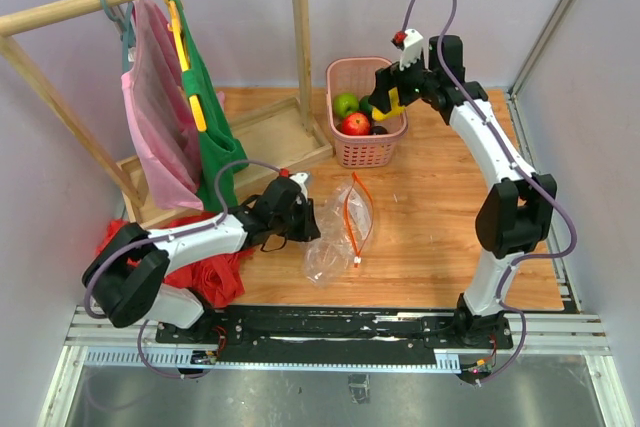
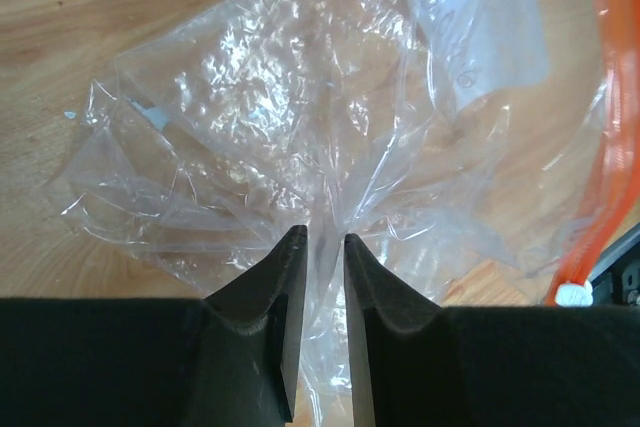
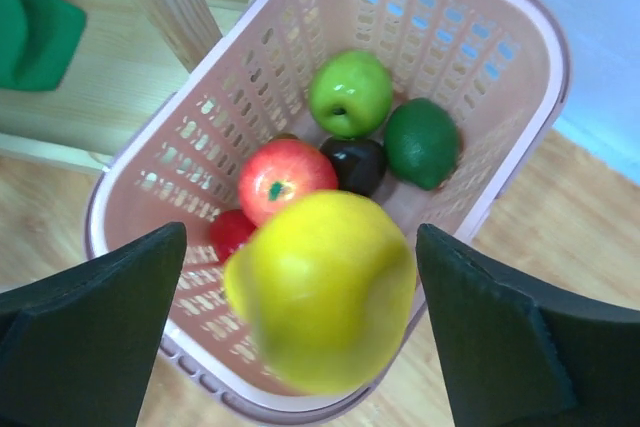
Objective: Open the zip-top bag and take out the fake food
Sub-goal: Place the fake fruit in the bin.
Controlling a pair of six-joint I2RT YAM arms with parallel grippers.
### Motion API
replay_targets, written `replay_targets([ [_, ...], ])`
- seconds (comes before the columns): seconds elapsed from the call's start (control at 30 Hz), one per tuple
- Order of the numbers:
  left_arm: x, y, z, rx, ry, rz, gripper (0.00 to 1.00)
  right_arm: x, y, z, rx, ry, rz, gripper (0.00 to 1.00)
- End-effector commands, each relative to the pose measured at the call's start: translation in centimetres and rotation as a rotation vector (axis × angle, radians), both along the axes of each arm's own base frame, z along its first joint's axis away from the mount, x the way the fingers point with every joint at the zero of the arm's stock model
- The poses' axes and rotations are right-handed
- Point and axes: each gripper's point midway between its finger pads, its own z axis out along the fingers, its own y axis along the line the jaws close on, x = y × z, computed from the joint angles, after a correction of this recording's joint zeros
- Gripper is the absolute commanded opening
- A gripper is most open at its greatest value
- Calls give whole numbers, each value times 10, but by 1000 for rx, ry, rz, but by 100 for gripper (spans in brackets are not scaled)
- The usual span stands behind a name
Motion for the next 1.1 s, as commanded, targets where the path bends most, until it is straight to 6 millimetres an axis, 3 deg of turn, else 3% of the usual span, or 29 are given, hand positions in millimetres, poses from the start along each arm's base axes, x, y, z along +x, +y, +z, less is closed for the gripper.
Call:
replay_targets([
  [0.0,10,5,21,-15,-71,34,29,12,-3,16,-73,-107,-26,99],
  [0.3,12,10,52,-67,-145,72,42,-4,-6,39,-84,-156,33,98],
  [0.57,16,8,121,-236,-293,96,58,-34,-32,63,65,-84,90,98],
  [0.9,9,10,202,-484,-465,120,98,-84,-74,64,77,-54,64,98],
  [1.07,0,16,237,-613,-519,136,99,-112,-95,56,12,-50,27,98],
])
